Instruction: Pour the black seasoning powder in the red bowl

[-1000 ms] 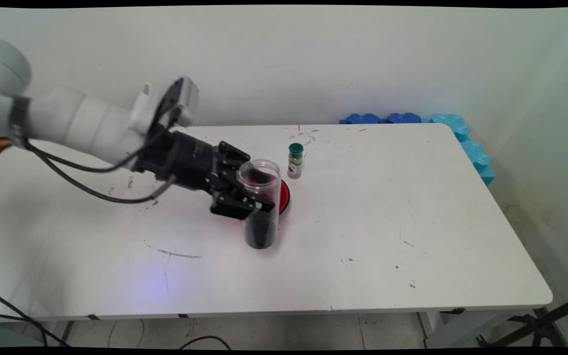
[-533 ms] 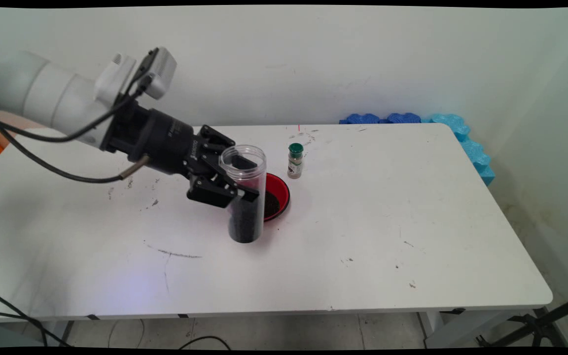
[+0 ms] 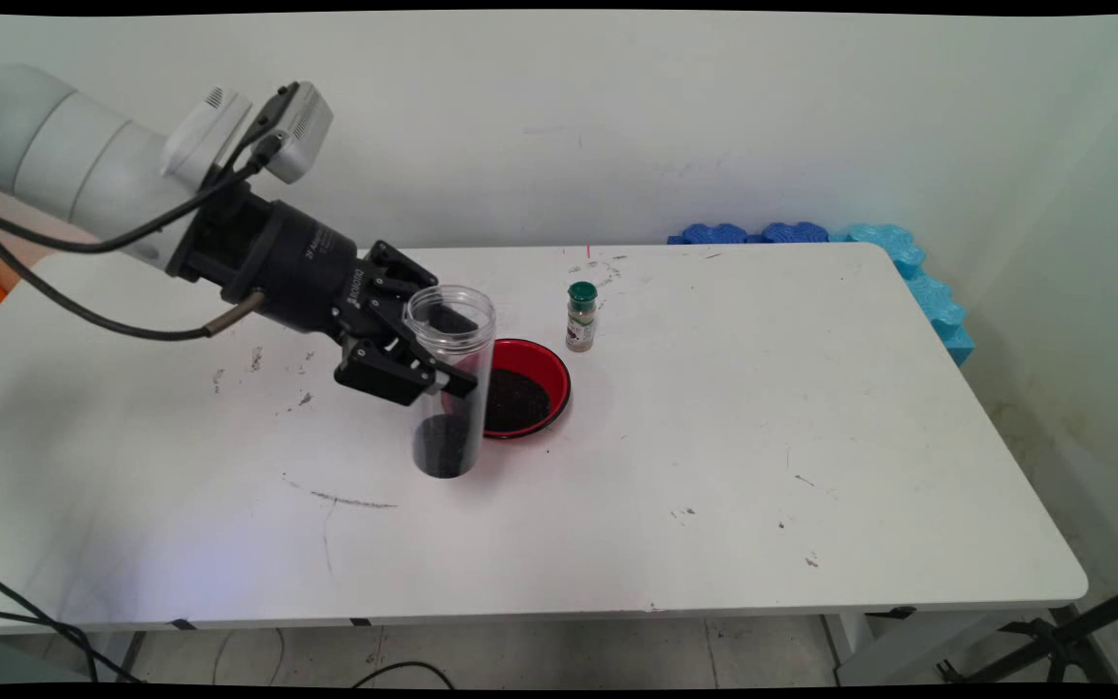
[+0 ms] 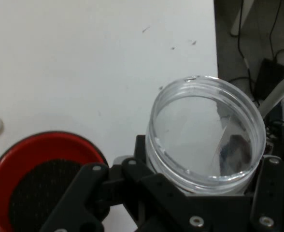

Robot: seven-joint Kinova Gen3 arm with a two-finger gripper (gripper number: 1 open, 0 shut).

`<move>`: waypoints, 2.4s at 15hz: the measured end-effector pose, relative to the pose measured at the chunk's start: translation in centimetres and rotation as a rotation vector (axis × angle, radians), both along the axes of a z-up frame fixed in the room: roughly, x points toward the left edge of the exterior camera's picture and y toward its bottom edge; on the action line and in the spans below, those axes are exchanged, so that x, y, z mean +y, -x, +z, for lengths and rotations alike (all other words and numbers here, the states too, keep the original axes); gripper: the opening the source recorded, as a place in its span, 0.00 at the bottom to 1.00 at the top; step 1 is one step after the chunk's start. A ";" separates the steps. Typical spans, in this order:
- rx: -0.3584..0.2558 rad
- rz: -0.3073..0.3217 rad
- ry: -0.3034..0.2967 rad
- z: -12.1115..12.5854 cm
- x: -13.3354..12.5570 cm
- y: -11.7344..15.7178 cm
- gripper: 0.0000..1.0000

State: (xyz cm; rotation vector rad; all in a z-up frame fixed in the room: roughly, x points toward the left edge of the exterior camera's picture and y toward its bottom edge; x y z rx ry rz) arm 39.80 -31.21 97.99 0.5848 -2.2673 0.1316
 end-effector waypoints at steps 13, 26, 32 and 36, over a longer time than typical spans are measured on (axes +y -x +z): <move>0.028 0.324 -0.359 -1.7 -1.5 -1.5 0.00; 0.108 0.612 -0.603 -4.5 -4.9 -2.7 0.00; 0.154 0.706 -0.702 -5.8 -6.6 -2.7 0.00; 0.190 0.760 -0.773 -6.5 -7.2 -2.5 0.00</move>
